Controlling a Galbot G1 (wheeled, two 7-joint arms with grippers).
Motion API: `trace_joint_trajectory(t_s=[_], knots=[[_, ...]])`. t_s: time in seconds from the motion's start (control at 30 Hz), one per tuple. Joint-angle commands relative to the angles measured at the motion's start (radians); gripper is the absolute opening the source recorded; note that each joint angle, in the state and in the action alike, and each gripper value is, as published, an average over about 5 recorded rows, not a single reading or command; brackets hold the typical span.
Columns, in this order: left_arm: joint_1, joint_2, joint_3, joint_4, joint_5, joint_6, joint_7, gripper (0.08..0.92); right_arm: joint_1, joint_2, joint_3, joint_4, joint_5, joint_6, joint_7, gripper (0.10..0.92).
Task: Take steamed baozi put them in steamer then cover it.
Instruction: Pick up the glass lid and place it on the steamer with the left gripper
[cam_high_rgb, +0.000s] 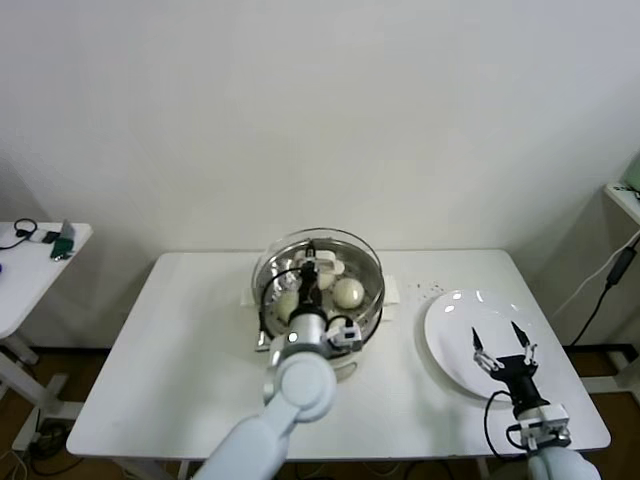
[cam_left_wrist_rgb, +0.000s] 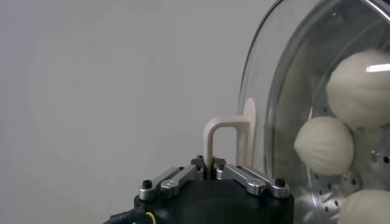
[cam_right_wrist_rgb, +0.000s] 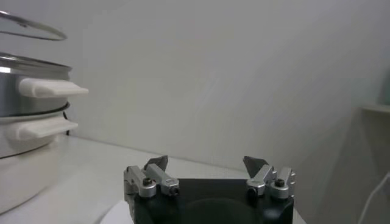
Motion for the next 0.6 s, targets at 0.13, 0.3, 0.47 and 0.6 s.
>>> trace_joint_trajectory(t_s=[0.13,0.3,0.47,0.6], knots=[[-0.010,-0.044,0.007,0.085,0.030,0.037,0.017,0.152,-0.001,0.005,0.009,-0.002,-0.002,0.003,-0.002,0.823],[-0.015,-0.044,0.009,0.095,0.029,0.038,0.016,0.152,-0.001,0.011,0.011,-0.003,-0.003,0.004,-0.002,0.823],[-0.017,-0.043,0.008,0.102,0.027,0.040,0.014,0.152,-0.003,0.016,0.015,-0.004,-0.004,0.007,-0.003,0.823],[-0.020,-0.039,0.010,0.106,0.025,0.040,0.013,0.152,-0.005,0.018,0.021,-0.005,-0.004,0.009,-0.003,0.823]])
